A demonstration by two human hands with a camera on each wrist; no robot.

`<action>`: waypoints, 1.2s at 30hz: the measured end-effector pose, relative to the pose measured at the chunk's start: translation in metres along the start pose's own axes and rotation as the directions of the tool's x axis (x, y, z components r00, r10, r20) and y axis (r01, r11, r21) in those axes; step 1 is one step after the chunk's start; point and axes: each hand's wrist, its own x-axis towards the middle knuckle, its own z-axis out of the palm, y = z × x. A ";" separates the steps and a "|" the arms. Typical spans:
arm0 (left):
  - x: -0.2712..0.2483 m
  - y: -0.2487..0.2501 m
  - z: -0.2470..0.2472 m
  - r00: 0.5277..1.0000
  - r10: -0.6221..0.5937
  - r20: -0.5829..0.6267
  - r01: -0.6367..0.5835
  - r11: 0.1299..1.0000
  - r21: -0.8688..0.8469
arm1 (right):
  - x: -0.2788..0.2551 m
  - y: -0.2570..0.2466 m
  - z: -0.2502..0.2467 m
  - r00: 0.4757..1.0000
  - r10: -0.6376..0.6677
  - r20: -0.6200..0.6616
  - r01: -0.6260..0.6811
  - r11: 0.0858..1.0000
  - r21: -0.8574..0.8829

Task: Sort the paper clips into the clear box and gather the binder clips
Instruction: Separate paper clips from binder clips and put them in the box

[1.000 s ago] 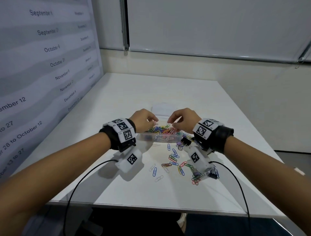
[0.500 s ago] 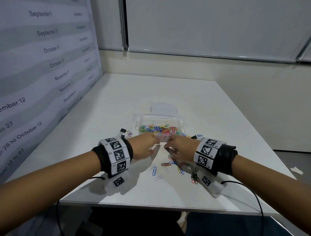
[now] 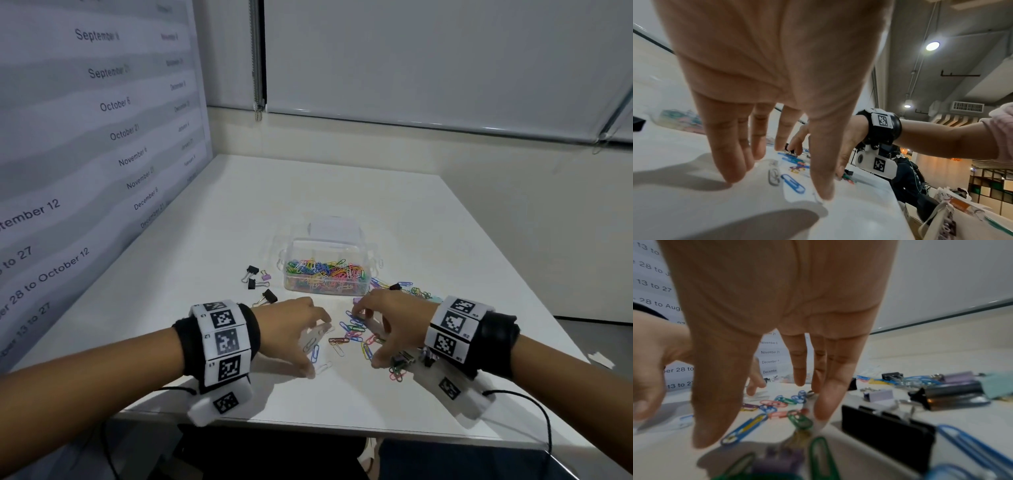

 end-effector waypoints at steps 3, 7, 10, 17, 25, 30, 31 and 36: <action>0.001 0.003 0.009 0.998 -0.052 -0.022 0.052 0.999 -0.015 | 0.005 0.002 0.008 1.000 0.006 0.017 -0.006 1.000 0.017; 0.011 0.009 0.015 0.993 -0.072 -0.089 0.064 0.995 -0.081 | 0.013 -0.006 0.009 1.000 0.015 -0.026 -0.012 0.993 0.119; 0.020 0.012 0.013 0.992 -0.057 -0.116 0.047 0.995 -0.085 | 0.017 -0.013 0.006 0.999 0.002 -0.034 0.004 0.985 0.171; 0.027 0.014 0.016 0.984 -0.017 -0.179 -0.011 0.988 -0.153 | 0.020 -0.016 0.007 0.997 -0.021 -0.073 0.032 0.988 0.148; 0.028 0.013 0.011 0.989 0.024 -0.147 -0.033 0.998 -0.057 | 0.025 -0.008 -0.017 0.990 0.023 -0.137 0.011 0.970 0.241; 0.029 0.015 0.009 0.994 0.085 -0.064 -0.078 0.991 0.112 | 0.038 0.001 -0.057 0.947 0.101 -0.306 0.016 0.933 0.359; 0.030 0.016 0.008 0.994 0.093 -0.055 -0.086 0.988 0.127 | 0.042 0.003 -0.062 0.931 0.123 -0.345 0.024 0.919 0.393; 0.031 0.020 0.009 0.990 0.108 -0.088 -0.092 0.982 0.168 | 0.056 0.010 -0.064 0.895 0.199 -0.400 -0.015 0.908 0.419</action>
